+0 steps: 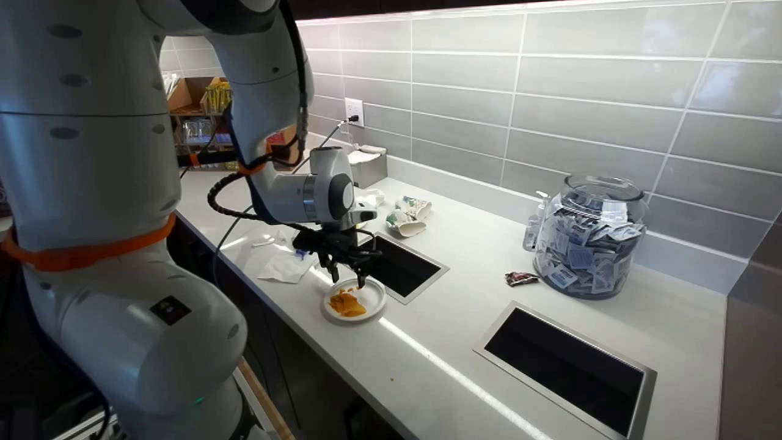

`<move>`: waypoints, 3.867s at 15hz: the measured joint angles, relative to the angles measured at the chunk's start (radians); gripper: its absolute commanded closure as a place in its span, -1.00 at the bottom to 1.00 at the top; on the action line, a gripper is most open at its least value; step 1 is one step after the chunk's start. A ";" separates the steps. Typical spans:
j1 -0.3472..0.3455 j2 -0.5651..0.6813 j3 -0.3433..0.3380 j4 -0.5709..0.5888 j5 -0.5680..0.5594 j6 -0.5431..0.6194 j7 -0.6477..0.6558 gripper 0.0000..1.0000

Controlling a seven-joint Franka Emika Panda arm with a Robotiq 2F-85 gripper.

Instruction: Pour the snacks from the white plate into the left trash chute.

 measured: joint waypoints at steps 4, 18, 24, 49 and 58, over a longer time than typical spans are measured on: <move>0.018 0.011 -0.024 0.009 -0.029 0.000 0.044 -0.13; 0.042 0.027 -0.043 0.030 -0.035 0.000 0.054 0.59; 0.041 0.021 -0.044 0.032 -0.035 0.000 0.054 0.97; 0.050 0.016 -0.046 0.073 -0.055 -0.003 0.053 0.99; 0.055 0.016 -0.048 0.102 -0.127 -0.045 0.082 0.99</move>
